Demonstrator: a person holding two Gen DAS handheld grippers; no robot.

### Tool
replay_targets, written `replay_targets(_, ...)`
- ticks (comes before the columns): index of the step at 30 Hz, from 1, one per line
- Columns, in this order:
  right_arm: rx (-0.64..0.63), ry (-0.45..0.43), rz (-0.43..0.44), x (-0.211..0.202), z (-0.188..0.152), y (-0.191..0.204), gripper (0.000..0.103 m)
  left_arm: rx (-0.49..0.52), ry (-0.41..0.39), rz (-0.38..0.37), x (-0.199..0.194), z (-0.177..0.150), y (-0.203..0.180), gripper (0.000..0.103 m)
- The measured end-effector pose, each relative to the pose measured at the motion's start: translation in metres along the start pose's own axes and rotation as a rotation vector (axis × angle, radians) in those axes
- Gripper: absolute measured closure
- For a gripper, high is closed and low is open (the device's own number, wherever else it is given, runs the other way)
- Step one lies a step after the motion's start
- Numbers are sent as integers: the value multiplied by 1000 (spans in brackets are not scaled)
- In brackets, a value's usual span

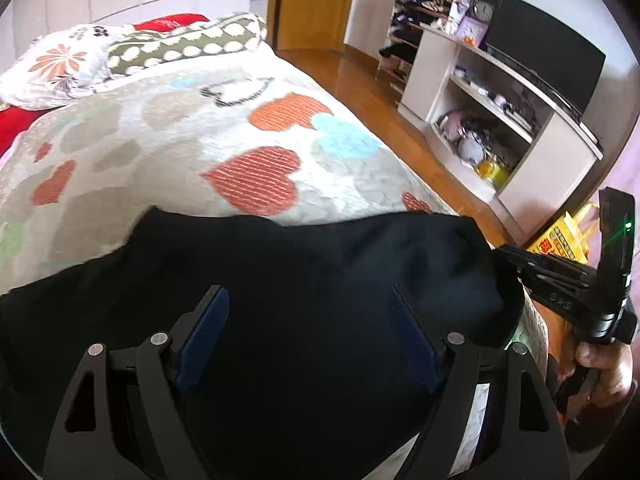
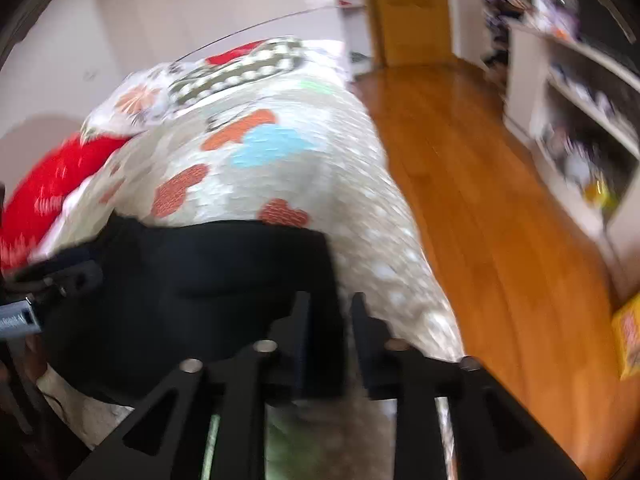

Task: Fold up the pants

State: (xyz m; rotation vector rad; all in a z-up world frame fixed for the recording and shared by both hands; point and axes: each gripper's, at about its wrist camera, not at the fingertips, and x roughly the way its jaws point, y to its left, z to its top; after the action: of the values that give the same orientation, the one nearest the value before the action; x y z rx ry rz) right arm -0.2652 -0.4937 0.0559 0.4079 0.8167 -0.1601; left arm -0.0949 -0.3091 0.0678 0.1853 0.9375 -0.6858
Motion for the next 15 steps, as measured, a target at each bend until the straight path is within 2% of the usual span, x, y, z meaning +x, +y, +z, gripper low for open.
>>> replay_targets(2,78,-22,121,-7,-6,-13,39,21,8,-12,6,0,-11,22)
replay_targets(7,44,38,201,21,-13,-2,39,41,64,-48,31,0,-33,22)
replay_targets(9,53,45,216,36,-14,5,44,46,97,-46,43,-2,-39,22)
replay_targets(10,56,39,210,39,-14,7,54,58,95,-22,48,-3,-42,20)
replay_targets(11,59,31,217,38,-13,8,68,68,89,-10,49,-3,-44,19)
replay_targets(12,68,18,251,34,-12,9,77,75,86,-4,49,-3,-46,19)
replay_targets(15,22,-42,240,11,-6,24,79,33,85,-50,36,-1,-34,19)
